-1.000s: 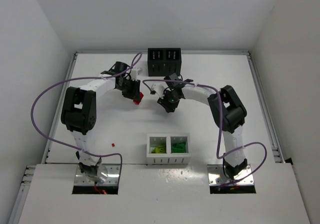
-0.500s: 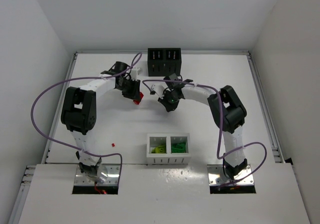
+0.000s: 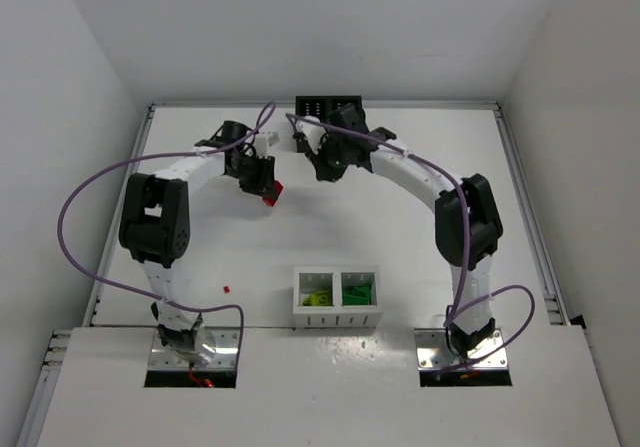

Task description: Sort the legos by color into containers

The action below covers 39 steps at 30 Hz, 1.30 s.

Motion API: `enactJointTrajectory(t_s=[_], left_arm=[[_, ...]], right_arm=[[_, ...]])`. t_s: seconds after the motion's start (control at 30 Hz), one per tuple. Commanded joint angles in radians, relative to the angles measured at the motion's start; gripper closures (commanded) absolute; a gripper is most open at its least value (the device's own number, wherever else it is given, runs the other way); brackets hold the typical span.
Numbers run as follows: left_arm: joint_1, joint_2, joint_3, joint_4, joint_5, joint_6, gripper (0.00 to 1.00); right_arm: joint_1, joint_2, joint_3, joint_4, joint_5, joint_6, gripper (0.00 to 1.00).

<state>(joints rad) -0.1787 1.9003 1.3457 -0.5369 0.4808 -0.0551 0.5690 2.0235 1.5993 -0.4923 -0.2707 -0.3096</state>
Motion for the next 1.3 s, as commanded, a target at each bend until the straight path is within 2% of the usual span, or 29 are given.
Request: enactJointTrajectory(t_s=[0.0, 0.27, 0.47, 0.6, 0.83, 0.97, 1.2, 1.27], left_arm=[[0.015, -0.052, 0.033, 0.006, 0.041, 0.017, 0.94], [0.035, -0.127, -0.026, 0.006, 0.030, 0.035, 0.94], [0.054, -0.182, -0.045, -0.003, 0.030, 0.063, 0.94], [0.073, -0.219, -0.065, -0.012, 0.030, 0.072, 0.94], [0.091, -0.277, -0.105, -0.021, 0.059, 0.101, 0.94], [0.091, -0.287, -0.117, -0.021, 0.090, 0.110, 0.94], [0.091, -0.297, -0.096, -0.012, 0.099, 0.101, 0.94], [0.091, -0.297, -0.082, -0.012, 0.099, 0.101, 0.94]], right_arm=[[-0.004, -0.059, 0.124, 0.092, 0.010, 0.118, 1.00], [-0.034, 0.047, 0.269, 0.334, 0.163, 0.317, 1.00], [-0.053, 0.268, 0.538, 0.365, 0.226, 0.369, 1.00], [-0.054, 0.372, 0.652, 0.376, 0.251, 0.391, 1.00], [-0.054, 0.415, 0.639, 0.487, 0.317, 0.402, 1.00], [-0.063, 0.439, 0.660, 0.488, 0.326, 0.402, 0.99], [-0.063, 0.419, 0.604, 0.498, 0.370, 0.392, 0.79], [-0.063, 0.419, 0.603, 0.498, 0.380, 0.392, 0.68]])
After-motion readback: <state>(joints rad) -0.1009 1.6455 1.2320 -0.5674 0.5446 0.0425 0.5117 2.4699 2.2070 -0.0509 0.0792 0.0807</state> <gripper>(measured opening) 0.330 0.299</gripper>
